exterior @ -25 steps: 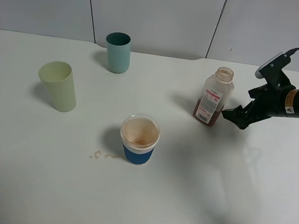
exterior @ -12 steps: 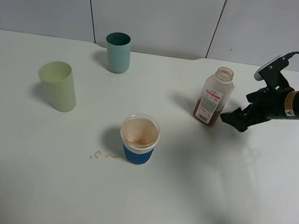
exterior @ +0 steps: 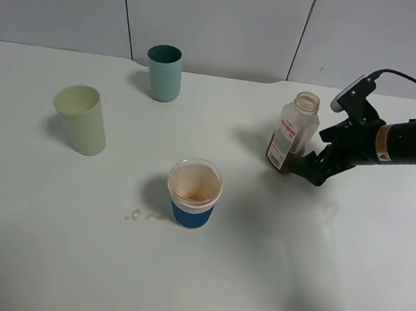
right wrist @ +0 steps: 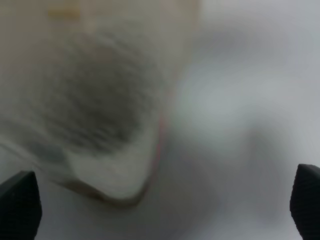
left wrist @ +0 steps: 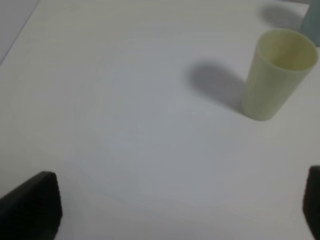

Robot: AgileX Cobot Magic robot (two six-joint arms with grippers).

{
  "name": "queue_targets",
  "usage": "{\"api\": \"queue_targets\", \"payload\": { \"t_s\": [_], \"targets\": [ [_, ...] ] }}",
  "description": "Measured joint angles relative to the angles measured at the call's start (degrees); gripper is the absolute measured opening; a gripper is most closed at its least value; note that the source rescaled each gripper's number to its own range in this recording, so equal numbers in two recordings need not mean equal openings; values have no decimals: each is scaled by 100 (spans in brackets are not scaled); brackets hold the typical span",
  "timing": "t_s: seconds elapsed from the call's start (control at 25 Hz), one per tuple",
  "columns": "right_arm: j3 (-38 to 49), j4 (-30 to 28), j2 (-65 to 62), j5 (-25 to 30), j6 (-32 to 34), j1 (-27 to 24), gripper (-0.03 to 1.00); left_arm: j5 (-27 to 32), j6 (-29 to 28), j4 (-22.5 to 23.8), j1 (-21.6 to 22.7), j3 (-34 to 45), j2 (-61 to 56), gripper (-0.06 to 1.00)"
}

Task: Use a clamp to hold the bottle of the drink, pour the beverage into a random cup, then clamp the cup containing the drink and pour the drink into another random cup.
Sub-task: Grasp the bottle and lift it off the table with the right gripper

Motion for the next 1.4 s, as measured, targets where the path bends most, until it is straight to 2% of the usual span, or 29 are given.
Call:
{"api": "queue_targets", "payload": {
  "t_s": [0.44, 0.6, 0.92, 1.32, 1.4],
  "targets": [
    [0, 447, 11, -25, -5, 160, 100, 0, 0, 0, 0, 0, 0, 90],
    [-6, 672, 240, -294, -54, 216, 100, 0, 0, 0, 0, 0, 0, 90],
    [-262, 1347, 925, -818, -546, 695, 100, 0, 0, -5, 0, 0, 0, 90],
    [-784, 1632, 1157, -817, -563, 1024, 100, 0, 0, -5, 0, 0, 0, 90],
    [-786, 1698, 1185, -815, -563, 1024, 97, 0, 0, -5, 0, 0, 0, 90]
  ]
}}
